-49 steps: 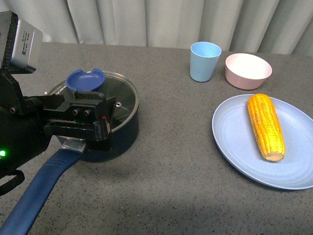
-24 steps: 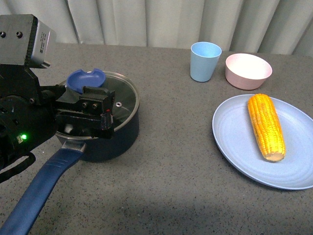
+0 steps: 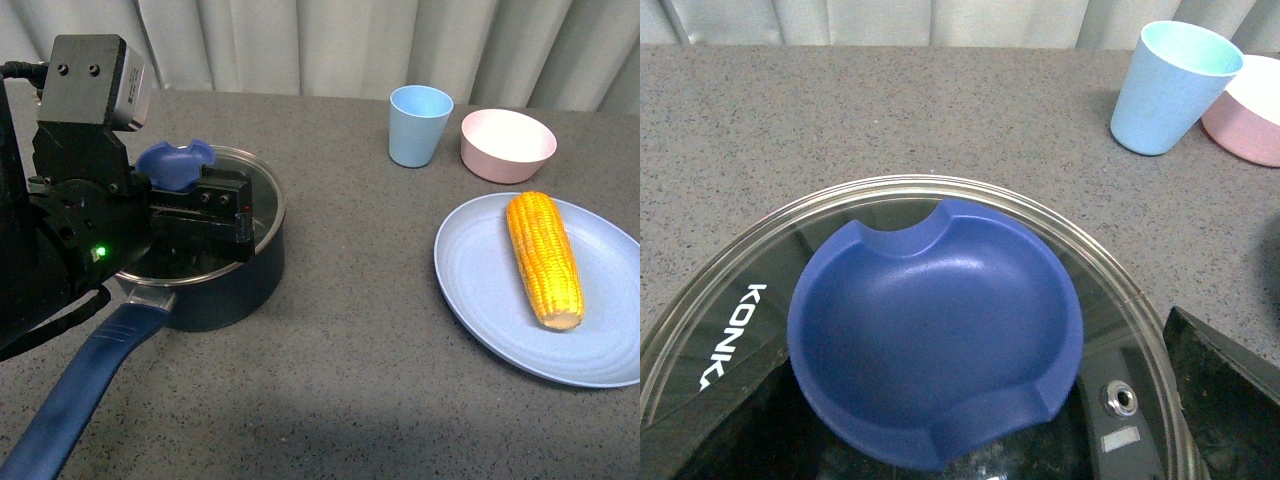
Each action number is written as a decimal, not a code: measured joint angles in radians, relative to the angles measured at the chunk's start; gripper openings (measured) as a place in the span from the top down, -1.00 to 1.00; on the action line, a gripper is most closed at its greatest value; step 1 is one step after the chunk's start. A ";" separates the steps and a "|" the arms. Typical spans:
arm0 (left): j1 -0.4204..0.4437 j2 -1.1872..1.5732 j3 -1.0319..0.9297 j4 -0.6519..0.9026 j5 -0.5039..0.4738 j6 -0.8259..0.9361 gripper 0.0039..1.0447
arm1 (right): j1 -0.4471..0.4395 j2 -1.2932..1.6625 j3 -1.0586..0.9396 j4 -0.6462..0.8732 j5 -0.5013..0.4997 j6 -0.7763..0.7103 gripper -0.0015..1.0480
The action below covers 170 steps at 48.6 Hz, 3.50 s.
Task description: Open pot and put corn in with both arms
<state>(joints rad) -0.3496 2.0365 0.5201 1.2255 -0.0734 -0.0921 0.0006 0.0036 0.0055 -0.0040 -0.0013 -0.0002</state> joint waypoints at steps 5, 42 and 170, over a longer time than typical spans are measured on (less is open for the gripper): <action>0.001 0.016 0.030 -0.009 -0.002 -0.002 -0.88 | 0.000 0.000 0.000 0.000 0.000 0.000 -0.82; 0.017 0.067 0.104 -0.029 -0.017 -0.022 -0.17 | 0.000 0.000 0.000 0.000 0.000 0.000 -0.82; 0.520 0.288 0.267 -0.088 0.035 -0.093 -0.87 | 0.000 0.000 0.000 0.000 0.000 0.000 -0.82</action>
<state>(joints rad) 0.1707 2.3245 0.7868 1.1374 -0.0387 -0.1852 0.0006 0.0036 0.0055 -0.0040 -0.0013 -0.0002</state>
